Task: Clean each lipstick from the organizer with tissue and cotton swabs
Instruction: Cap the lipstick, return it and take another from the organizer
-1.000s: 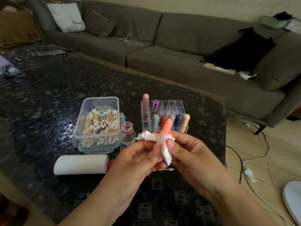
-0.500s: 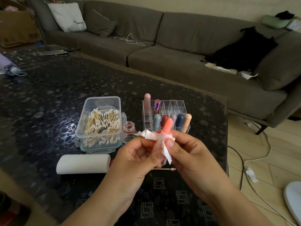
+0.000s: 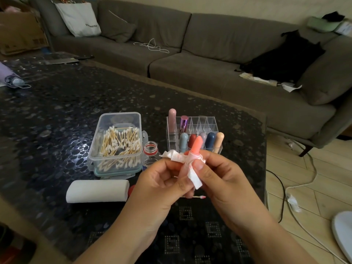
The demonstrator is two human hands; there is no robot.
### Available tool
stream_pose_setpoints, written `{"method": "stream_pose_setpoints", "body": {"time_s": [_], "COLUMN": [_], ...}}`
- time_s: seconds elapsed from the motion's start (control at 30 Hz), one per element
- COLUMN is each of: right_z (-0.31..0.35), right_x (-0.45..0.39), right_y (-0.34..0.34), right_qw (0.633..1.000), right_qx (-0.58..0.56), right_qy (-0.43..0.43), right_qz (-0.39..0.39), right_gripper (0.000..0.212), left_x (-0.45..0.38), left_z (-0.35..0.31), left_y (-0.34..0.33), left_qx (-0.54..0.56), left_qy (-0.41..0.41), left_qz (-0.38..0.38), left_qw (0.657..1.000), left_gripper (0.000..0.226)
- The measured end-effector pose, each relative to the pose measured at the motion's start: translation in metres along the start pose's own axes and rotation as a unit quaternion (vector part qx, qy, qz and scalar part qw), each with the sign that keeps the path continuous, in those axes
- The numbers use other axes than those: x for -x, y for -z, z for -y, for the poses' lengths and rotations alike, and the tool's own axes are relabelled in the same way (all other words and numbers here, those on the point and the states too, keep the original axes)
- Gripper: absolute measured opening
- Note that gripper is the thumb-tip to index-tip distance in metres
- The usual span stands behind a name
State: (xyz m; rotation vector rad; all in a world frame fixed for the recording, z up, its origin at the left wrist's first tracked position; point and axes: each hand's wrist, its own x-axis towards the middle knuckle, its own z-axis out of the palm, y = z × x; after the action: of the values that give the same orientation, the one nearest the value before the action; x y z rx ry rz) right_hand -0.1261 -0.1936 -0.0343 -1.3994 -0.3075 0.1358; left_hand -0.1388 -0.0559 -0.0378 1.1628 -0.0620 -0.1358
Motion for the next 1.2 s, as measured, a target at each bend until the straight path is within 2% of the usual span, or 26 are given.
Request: {"method": "stream_pose_setpoints", "body": {"time_s": [0.07, 0.2, 0.43, 0.53, 0.67, 0.9, 1.13, 1.2], "right_z": [0.000, 0.003, 0.003, 0.001, 0.001, 0.002, 0.003, 0.003], "right_x": [0.000, -0.001, 0.002, 0.002, 0.001, 0.001, 0.001, 0.001], "right_y": [0.001, 0.003, 0.003, 0.001, -0.001, -0.002, -0.007, -0.007], "right_qw": [1.000, 1.000, 0.999, 0.999, 0.999, 0.997, 0.996, 0.996], "right_qx": [-0.001, -0.010, 0.030, 0.033, 0.033, 0.053, 0.056, 0.055], "right_qy": [-0.003, 0.001, 0.027, 0.026, 0.027, 0.029, 0.042, 0.046], "right_qz": [-0.009, -0.015, -0.019, -0.030, -0.033, -0.039, -0.047, -0.050], "right_gripper": [0.027, 0.027, 0.028, 0.028, 0.025, 0.023, 0.021, 0.021], "left_x": [0.001, 0.002, 0.003, 0.002, 0.001, 0.001, 0.004, 0.003], "left_z": [-0.001, -0.003, -0.004, -0.002, 0.002, 0.001, -0.002, -0.001], "left_y": [0.000, -0.001, -0.004, -0.004, -0.003, -0.002, -0.009, -0.007], "left_qx": [0.046, 0.092, 0.072, 0.060, 0.037, 0.030, 0.006, 0.000], "left_qy": [0.031, 0.047, -0.004, -0.020, -0.032, -0.035, -0.082, -0.070], "left_qz": [0.024, 0.014, 0.008, 0.011, -0.015, -0.014, -0.039, -0.028], "left_qw": [0.998, 0.995, 0.997, 0.998, 0.999, 0.999, 0.996, 0.997], "left_gripper": [0.008, 0.012, 0.010, 0.018, 0.019, 0.019, 0.020, 0.022]}}
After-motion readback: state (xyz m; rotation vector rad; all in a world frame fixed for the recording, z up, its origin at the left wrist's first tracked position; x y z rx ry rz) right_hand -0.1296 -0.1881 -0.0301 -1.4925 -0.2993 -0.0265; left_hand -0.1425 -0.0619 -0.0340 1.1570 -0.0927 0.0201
